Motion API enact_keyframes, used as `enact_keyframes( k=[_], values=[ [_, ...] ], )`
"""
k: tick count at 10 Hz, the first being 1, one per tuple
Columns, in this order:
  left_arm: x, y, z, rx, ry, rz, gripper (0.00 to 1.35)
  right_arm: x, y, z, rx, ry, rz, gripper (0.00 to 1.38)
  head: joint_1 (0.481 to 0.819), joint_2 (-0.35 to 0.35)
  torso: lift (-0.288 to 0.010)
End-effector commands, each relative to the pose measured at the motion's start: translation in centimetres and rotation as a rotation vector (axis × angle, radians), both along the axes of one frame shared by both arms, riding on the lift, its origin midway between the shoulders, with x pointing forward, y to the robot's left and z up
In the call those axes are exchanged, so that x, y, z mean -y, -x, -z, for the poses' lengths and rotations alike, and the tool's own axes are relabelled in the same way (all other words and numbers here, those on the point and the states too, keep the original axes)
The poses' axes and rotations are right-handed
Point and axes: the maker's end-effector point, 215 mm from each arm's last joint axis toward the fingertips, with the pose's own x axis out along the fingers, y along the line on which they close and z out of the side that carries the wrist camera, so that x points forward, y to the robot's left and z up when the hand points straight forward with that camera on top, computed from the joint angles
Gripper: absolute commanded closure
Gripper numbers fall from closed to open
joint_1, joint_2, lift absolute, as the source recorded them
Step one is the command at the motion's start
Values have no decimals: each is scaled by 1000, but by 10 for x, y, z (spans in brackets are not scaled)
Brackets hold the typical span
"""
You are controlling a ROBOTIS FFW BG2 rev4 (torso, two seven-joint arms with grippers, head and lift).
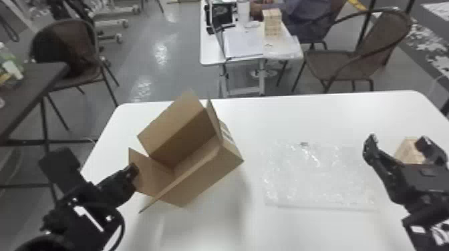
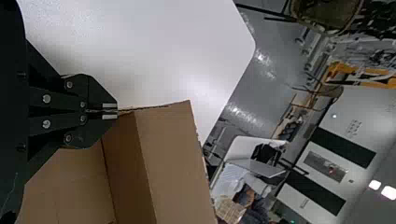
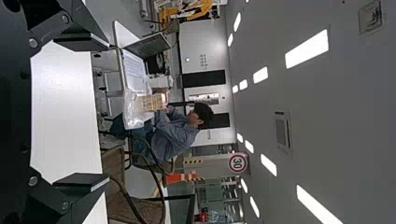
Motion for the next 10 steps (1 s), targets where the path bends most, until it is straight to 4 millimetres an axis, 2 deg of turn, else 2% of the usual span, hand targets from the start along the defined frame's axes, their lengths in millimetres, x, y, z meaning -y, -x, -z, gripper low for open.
enact_keyframes(
  k=[1, 3, 7, 10],
  values=[
    [22, 0, -12, 93, 6, -59, 1220, 1, 0, -2, 3, 3, -2, 285, 695, 132, -100],
    [32, 1, -18, 123, 11, -97, 1220, 1, 0, -2, 3, 4, -7, 285, 695, 104, -100],
    [18, 41, -20, 171, 5, -320, 1220, 2, -1, -4, 1, 8, -9, 285, 695, 109, -100],
    [14, 45, -24, 179, 0, -359, 1220, 3, -5, -9, 1, 13, -7, 285, 695, 114, -100]
  ],
)
